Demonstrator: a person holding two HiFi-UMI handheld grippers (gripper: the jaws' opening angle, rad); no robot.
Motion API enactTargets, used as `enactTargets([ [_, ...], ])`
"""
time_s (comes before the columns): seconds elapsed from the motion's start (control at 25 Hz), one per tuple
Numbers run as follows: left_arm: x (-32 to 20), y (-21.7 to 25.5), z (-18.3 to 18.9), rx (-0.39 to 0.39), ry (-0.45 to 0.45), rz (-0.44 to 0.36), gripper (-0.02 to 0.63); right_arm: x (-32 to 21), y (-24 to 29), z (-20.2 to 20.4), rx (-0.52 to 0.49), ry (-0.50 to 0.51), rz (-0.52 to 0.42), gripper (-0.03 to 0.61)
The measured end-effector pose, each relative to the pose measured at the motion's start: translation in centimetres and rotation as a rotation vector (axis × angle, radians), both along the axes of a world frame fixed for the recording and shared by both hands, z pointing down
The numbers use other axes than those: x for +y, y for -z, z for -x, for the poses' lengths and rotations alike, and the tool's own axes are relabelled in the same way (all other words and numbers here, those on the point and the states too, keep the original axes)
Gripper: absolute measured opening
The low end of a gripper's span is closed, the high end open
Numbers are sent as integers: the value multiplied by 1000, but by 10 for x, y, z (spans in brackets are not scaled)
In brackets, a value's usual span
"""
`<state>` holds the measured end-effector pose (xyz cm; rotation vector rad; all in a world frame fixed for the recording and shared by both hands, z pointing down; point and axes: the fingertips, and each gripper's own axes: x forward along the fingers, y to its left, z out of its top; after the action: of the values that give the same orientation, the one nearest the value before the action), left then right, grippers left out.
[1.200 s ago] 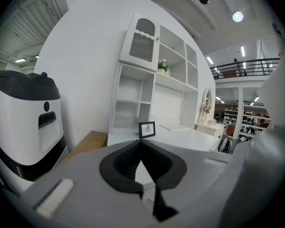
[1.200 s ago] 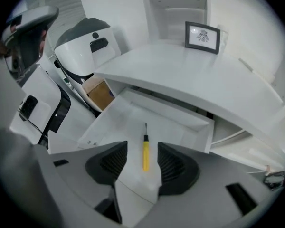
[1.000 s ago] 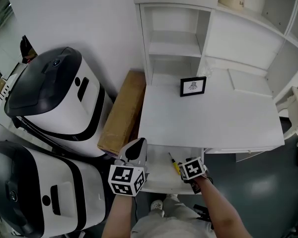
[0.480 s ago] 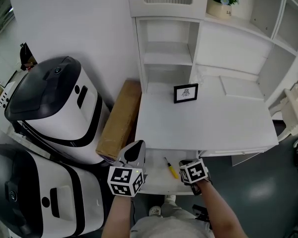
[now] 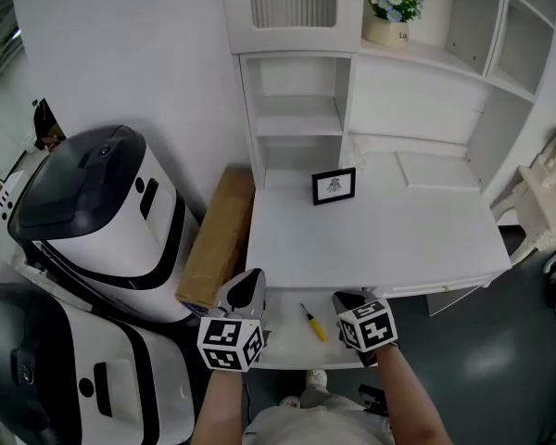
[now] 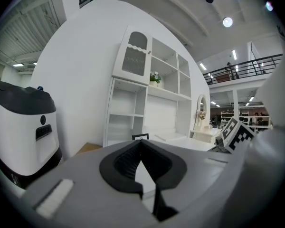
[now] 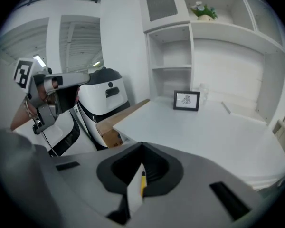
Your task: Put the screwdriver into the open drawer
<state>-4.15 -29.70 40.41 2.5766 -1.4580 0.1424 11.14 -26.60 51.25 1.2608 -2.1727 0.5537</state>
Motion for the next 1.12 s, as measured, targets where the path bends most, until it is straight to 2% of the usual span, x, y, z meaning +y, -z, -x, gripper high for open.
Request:
enactTargets([
  [0.2,-1,12,-5,-2,-9,-35,9,-2,34,-8,-19,-31,-85,6],
  [0.4,2,37,-5,-7,-10,-128,9,-1,75,-18,-53,-78,-196,6],
  [0.56,6,65,-4,-23,-22,-202,9,4,118,-25,-65,-101,-323,6],
  [0.8,18,103,6,2,-30,-288,9,22,183,-29,-35,-115,-515,6],
  [1.12,44,135,19,22,-54,-355,9,63,241,-19,-49,-157,-672,6],
])
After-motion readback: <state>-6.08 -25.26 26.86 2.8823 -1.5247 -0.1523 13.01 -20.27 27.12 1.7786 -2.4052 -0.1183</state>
